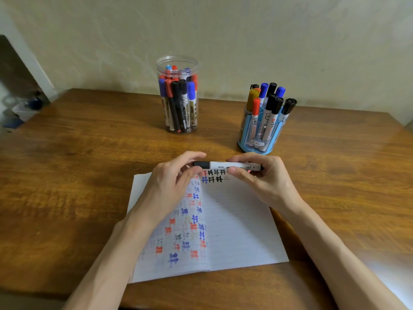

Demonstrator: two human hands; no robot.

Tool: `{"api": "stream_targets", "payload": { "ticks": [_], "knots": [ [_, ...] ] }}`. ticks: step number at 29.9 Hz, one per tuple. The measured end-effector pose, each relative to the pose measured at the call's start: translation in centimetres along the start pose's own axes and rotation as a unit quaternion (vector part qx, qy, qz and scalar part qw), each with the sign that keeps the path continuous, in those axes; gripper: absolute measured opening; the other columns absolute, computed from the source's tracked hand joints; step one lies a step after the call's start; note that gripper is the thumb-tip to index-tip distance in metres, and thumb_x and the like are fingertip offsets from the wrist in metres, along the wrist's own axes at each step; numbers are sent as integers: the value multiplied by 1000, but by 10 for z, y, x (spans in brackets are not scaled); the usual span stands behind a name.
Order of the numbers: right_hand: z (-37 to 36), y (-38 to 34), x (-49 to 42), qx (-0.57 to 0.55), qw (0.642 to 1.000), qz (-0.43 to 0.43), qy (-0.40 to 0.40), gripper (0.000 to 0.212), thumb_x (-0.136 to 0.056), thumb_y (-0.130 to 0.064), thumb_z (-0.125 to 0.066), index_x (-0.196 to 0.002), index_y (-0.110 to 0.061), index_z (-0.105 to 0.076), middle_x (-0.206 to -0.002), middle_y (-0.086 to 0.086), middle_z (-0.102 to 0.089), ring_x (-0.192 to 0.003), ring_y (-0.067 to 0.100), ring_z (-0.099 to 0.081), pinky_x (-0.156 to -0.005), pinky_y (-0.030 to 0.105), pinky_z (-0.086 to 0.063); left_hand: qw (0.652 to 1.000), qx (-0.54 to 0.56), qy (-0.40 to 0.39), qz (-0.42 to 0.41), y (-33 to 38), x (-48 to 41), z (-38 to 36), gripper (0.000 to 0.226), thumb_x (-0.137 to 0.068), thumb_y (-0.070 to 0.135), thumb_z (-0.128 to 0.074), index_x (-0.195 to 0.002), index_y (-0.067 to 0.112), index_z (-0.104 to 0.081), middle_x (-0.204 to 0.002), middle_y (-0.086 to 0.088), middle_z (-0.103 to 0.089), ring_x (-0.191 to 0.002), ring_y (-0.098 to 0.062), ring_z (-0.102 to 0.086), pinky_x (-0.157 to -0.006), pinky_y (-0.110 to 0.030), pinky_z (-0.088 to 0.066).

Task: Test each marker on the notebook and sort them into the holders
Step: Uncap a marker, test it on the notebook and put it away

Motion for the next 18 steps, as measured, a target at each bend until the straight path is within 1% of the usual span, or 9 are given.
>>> {"api": "stream_targets", "payload": {
  "ticks": [2,4,6,8,10,13,14,16,18],
  "knots": [
    [0,-1,0,1,1000,1,-1,22,-90,-30,-81,-107,-16,-81,-100,-8,-81,-93,12,-77,-77,44,-63,999,-31,30,-8,0,0,3,33,-96,35,-57,-124,21,-68,-106,16,-71,-100,16,-62,-78,-6,-50],
    [0,1,0,17,1000,4,-1,24,-90,-35,-80,-106,-18,-80,-100,-8,-80,-94,12,-76,-76,45,-63,996,-71,39,-27,0,0,4,35,-93,41,-57,-116,20,-73,-104,16,-71,-95,7,-64,-75,-14,-53],
    [-3,3,1,42,999,12,0,24,-91,-39,-78,-106,-20,-79,-101,-10,-79,-95,12,-76,-76,46,-63,996,-71,39,-34,0,1,3,38,-92,44,-55,-111,19,-76,-101,14,-73,-91,-1,-65,-74,-24,-54],
    [-5,5,2,44,999,18,7,23,-91,-39,-77,-105,-21,-79,-99,-12,-79,-94,11,-75,-76,43,-63,997,-55,47,-37,2,1,2,30,-93,37,-61,-110,17,-77,-98,11,-74,-90,-5,-66,-72,-26,-54],
    [-9,5,4,36,999,25,10,23,-92,-39,-77,-103,-19,-78,-97,-12,-78,-91,12,-74,-74,37,-61,996,-54,54,-43,2,2,1,20,-94,20,-68,-111,15,-77,-97,8,-74,-90,-6,-66,-71,-26,-54],
    [-11,5,5,31,999,35,12,21,-93,-37,-77,-102,-19,-77,-96,-12,-77,-90,13,-73,-71,29,-57,995,-65,52,-48,3,3,0,20,-93,12,-69,-112,13,-77,-94,6,-73,-85,-10,-66,-68,-29,-53],
    [-11,6,5,30,999,35,10,20,-93,-36,-77,-102,-19,-76,-96,-12,-77,-90,13,-73,-71,28,-57,996,-62,50,-48,3,2,0,20,-93,13,-69,-112,14,-76,-94,6,-73,-85,-10,-66,-68,-29,-53],
    [-10,5,4,27,999,36,7,19,-94,-36,-76,-103,-19,-75,-96,-11,-77,-88,13,-73,-69,30,-57,997,-43,48,-42,4,2,-2,18,-94,16,-69,-111,15,-75,-97,10,-71,-92,-4,-65,-69,-21,-54],
    [-10,1,3,20,999,42,7,19,-95,-35,-75,-102,-18,-74,-93,-9,-77,-80,11,-71,-63,30,-54,998,-18,51,-32,6,1,-3,17,-96,19,-67,-112,16,-71,-101,13,-68,-100,1,-64,-71,-17,-55]
  ]
}}
Point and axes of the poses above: each hand's wrist, its own x-axis away from the middle knuckle, its own z-axis out of the back of the hand, y = z × x, the point moved 2 cm from there along -x, towards the middle knuckle
